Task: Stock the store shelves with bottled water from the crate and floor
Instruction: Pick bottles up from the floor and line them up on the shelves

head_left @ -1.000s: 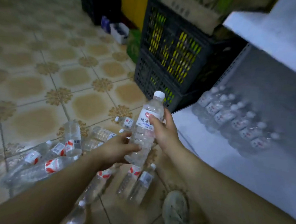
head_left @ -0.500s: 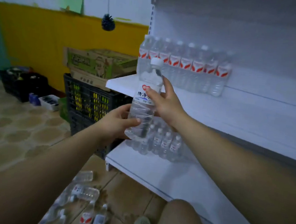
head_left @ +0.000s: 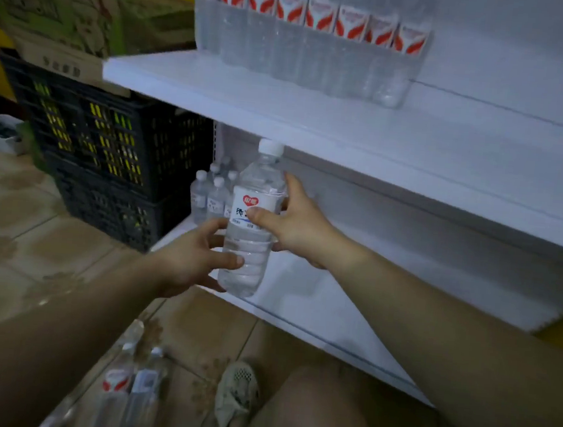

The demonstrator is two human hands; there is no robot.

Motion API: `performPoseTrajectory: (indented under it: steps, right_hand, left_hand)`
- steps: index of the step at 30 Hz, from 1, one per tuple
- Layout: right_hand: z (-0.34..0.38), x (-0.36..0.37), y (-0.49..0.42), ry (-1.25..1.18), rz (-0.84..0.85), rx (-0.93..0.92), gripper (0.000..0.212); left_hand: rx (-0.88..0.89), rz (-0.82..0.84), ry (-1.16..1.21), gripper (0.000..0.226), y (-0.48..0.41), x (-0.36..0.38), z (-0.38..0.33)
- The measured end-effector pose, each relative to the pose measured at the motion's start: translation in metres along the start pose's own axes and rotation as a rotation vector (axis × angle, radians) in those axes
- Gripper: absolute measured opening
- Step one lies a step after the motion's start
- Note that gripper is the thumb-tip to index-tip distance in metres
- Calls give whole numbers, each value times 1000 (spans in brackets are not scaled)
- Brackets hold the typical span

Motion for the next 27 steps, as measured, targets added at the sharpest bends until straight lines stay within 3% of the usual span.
performPoseTrajectory:
  steps: [4, 11, 15, 22, 27]
  right_hand:
    - [-66, 31, -47, -14, 27, 149, 79]
    - [-181, 66, -132, -45, -115, 275, 69]
    - [-237, 77, -169, 7, -182, 279, 80]
    - [-301, 91, -215, 9, -205, 250, 81]
    - [-313, 98, -246, 28, -235, 166, 80]
  left_hand:
    - [-89, -17, 6, 55, -58, -27, 57]
    - [-229, -66, -14, 50, -173, -66, 155]
    - [-254, -95, -402, 66, -228, -83, 201]
    - [-240, -47, -1151, 73, -293, -110, 271]
    - [-224, -44, -1405, 76, -306, -126, 300]
Point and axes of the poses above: each hand's wrist, its own y-axis away from the middle knuckle, its own x-axis out of the palm, z = x × y, the point moved 4 cm from there along -y, towards the middle knuckle, and after that the axes turned 6 degrees about y, right-handed, at the moved point
